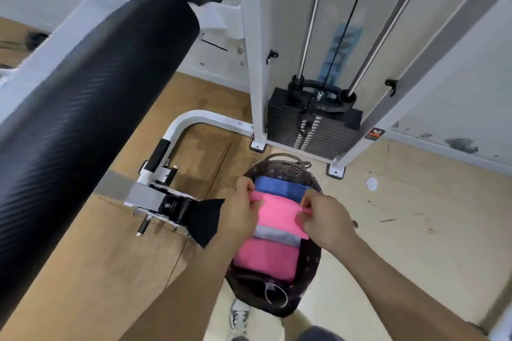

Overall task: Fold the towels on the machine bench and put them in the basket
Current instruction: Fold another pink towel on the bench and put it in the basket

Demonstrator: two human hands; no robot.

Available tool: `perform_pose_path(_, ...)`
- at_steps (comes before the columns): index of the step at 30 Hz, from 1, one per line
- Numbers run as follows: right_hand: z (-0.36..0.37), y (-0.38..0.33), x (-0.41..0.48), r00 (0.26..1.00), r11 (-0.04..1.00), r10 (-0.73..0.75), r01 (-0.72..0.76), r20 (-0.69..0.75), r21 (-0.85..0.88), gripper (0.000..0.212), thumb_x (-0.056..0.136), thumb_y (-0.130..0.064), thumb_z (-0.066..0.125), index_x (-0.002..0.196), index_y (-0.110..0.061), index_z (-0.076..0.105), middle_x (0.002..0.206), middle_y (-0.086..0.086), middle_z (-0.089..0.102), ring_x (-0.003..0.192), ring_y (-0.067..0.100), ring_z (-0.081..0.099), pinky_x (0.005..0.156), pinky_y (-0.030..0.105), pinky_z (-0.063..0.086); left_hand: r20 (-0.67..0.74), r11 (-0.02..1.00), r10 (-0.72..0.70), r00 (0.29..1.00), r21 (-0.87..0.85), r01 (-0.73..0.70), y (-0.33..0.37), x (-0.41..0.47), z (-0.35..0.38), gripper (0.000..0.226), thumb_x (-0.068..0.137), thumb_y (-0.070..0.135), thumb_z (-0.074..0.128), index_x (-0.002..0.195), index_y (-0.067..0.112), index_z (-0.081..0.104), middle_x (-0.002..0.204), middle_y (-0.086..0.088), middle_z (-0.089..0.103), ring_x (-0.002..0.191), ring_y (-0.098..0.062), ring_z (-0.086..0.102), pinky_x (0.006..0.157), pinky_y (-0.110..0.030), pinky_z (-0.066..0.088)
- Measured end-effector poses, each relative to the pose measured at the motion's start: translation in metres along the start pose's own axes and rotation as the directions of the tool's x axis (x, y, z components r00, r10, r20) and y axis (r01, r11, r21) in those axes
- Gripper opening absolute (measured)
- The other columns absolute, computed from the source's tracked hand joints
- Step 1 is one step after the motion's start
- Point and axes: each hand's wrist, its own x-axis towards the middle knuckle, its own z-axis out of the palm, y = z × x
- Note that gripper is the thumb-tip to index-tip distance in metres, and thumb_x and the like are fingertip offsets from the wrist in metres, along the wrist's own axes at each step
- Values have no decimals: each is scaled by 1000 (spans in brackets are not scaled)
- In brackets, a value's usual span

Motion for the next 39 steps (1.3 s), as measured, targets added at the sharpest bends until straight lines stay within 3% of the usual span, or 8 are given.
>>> perform_pose_path(5, 18, 7, 39, 995, 971, -48, 67, 92, -228, 19, 85, -18, 53, 103, -13, 54, 94, 9, 68, 89, 33, 65, 64, 31, 37, 13, 976, 17, 1000, 216, -19, -9, 31, 26, 22, 91, 21, 59, 99, 18, 39, 82, 0, 60, 77, -27, 61, 61, -37, 44)
perform_pose_path(10, 35, 11, 52, 963, 905, -241, 177, -124, -388, 9, 64, -7, 60, 73, -10, 60, 71, 7, 58, 65, 29, 58, 56, 33, 43, 78, 860, 13, 997, 508, -51, -9, 40, 44, 31, 99, 31, 44, 125, 14, 44, 103, -9, 61, 95, -31, 59, 66, -38, 42)
perform_pose_path(17, 39, -1, 36, 965, 975, -204, 215, 162, -49, 32, 91, -23, 51, 121, -14, 58, 116, 5, 58, 105, 25, 56, 79, 34, 46, -28, 725, 329, 944, 648, -234, -15, 43, 54, 11, 72, 9, 66, 83, 9, 65, 87, -12, 56, 77, -30, 53, 52, -36, 50)
perform_pose_path(24, 42, 4, 43, 956, 964, -80, 1, 283, 268, 39, 95, -14, 46, 133, -14, 55, 123, 4, 60, 116, 19, 53, 97, 28, 40, 33, 789, 124, 992, 603, -118, -19, 17, 61, 56, 86, 52, 51, 125, 11, 59, 108, -9, 58, 90, -27, 59, 57, -35, 53)
perform_pose_path(29, 37, 13, 46, 850, 394, 258, -527, 460, 753, 28, 89, -1, 55, 114, -12, 65, 104, 9, 68, 95, 27, 63, 97, 45, 48, 12, 855, -50, 999, 517, 36, -8, 8, 74, 64, 94, 53, 46, 148, 19, 34, 127, -8, 42, 112, -24, 45, 78, -34, 51)
perform_pose_path(31, 36, 14, 47, 831, 325, 275, -554, 484, 767, 22, 87, 2, 55, 99, -13, 67, 91, 10, 65, 83, 24, 57, 91, 45, 51, 18, 848, -56, 998, 528, 38, -7, 9, 77, 65, 96, 52, 44, 150, 20, 29, 129, -8, 40, 113, -23, 43, 82, -33, 49)
perform_pose_path(35, 41, 11, 51, 891, 555, 215, -448, 399, 701, 26, 89, -7, 51, 110, -20, 61, 79, 0, 57, 70, 17, 52, 68, 32, 45, 52, 812, -45, 998, 584, 6, -6, 20, 73, 64, 95, 52, 45, 148, 18, 31, 129, -8, 41, 114, -26, 43, 84, -36, 46)
perform_pose_path(39, 23, 18, 40, 984, 936, 15, -76, 177, 344, 40, 89, -10, 50, 129, -14, 56, 119, 6, 57, 107, 23, 58, 92, 33, 46, 41, 756, -7, 999, 654, -21, 4, 23, 66, 54, 95, 48, 42, 136, 14, 45, 119, -10, 49, 106, -29, 51, 75, -38, 46)
